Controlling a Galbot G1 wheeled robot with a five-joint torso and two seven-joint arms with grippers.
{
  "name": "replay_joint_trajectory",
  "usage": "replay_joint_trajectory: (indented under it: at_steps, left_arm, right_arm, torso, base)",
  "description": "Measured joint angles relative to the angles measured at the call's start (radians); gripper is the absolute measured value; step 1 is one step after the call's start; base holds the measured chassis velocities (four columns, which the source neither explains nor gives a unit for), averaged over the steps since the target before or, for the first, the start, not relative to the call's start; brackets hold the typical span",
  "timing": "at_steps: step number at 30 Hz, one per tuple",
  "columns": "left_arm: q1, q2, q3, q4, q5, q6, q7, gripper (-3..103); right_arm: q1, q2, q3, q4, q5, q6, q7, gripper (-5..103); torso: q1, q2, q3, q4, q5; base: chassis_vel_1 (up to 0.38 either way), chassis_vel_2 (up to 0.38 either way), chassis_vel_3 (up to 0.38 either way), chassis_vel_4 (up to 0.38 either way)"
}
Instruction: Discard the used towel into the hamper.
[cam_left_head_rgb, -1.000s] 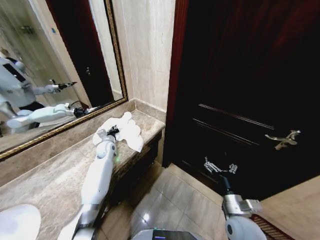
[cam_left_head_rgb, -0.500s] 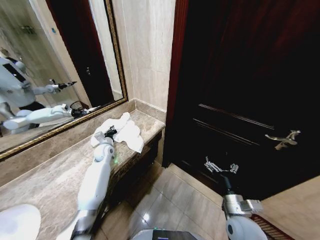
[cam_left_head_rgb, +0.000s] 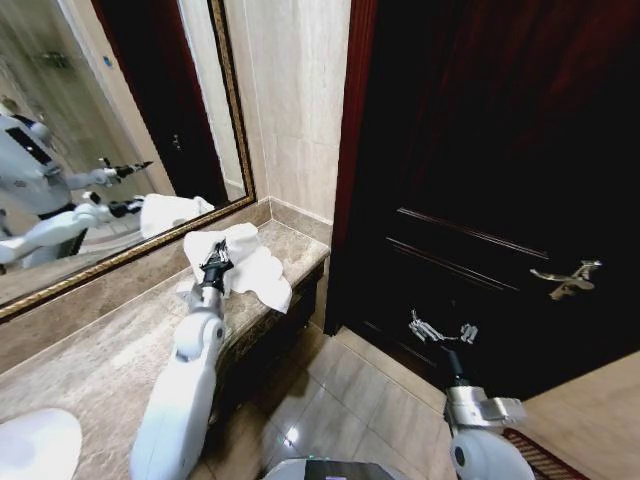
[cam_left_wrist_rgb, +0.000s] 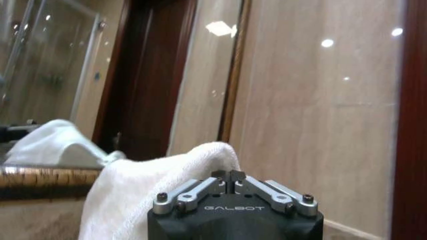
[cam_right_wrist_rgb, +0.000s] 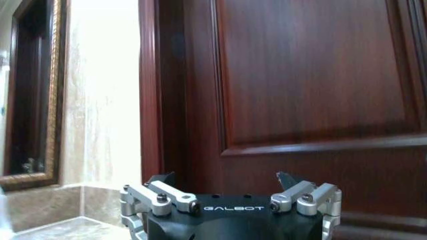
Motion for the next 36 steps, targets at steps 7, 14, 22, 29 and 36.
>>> replay_joint_trajectory:
  at_steps: [7,14,22,29,36]
  left_arm:
    - [0.152,-0.036,-0.008,-0.192,0.051,-0.018,0.054,2]
    - [0.328,-0.069,0.003,-0.334,0.077,-0.038,0.027,2]
    - [0.417,-0.083,0.016,-0.375,0.12,-0.045,0.033,2]
    - [0.447,-0.112,0.055,-0.348,0.164,-0.087,0.029,2]
    - [0.437,-0.126,0.067,-0.331,0.178,-0.095,0.038,2]
  right_arm:
    - [0.001,0.003,0.0,0.028,-0.043,0.029,-0.006,100]
    - [0.019,0.011,-0.022,0.062,-0.028,0.028,-0.039,100]
    - [0.029,0.011,-0.021,0.051,-0.019,0.056,-0.071,100]
    - [0.016,0.011,-0.009,0.073,-0.008,0.064,-0.06,100]
    - [0.008,0.006,-0.005,0.084,-0.001,0.065,-0.06,100]
  torso:
    - [0.0,0.0,0.0,0.0001,-0.0002]
    - [0.0,0.0,0.0,0.0002,-0.0003]
    - [0.0,0.0,0.0,0.0001,-0.0002]
    - [0.0,0.0,0.0,0.0001,-0.0003]
    - [0.0,0.0,0.0,0.0001,-0.0003]
  base:
    - [0.0,0.0,0.0,0.0]
    - [0.0,0.0,0.0,0.0]
    - [0.0,0.0,0.0,0.0]
    - [0.0,0.0,0.0,0.0]
    - [-0.035,-0.043,-0.048,-0.038]
